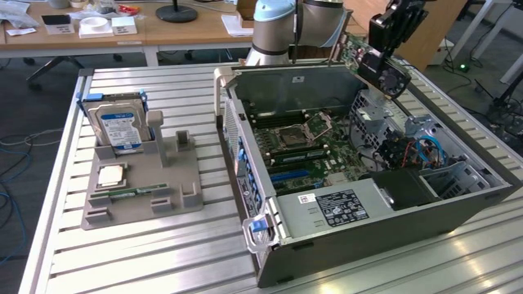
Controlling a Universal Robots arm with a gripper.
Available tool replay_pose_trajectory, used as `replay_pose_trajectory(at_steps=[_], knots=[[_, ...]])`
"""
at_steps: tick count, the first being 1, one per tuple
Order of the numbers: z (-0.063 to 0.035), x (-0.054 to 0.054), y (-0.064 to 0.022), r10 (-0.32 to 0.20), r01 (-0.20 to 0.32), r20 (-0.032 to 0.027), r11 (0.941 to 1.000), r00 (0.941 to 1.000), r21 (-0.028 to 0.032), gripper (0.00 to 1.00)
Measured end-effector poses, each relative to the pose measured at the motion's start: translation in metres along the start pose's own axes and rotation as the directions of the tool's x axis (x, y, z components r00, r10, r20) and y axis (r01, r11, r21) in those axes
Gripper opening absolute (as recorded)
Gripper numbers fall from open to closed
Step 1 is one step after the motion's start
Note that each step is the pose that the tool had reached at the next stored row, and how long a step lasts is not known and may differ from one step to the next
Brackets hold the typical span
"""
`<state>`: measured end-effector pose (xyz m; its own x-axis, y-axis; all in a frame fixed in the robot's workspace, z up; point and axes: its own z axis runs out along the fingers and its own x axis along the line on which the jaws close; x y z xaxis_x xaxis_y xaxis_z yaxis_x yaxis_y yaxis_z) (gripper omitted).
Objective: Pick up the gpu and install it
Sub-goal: 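Insert the gpu into the slot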
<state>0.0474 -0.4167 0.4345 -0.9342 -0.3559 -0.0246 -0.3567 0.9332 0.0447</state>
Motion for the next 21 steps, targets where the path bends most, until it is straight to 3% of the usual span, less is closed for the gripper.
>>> replay_pose_trajectory(at_steps=[5,10,15,21], knots=[[0.0002,0.0,0.0,-0.078,0.078,-0.0034,0.997,0.9969,-0.0021,0.26],[0.0004,0.0,0.0,-0.152,0.152,-0.0065,0.9883,0.9883,-0.0042,0.26],[0.0007,0.0,0.0,-0.228,0.228,-0.0096,0.9736,0.9736,-0.0068,0.26],[0.0009,0.0,0.0,-0.319,0.319,-0.013,0.9476,0.9475,-0.0102,0.26]])
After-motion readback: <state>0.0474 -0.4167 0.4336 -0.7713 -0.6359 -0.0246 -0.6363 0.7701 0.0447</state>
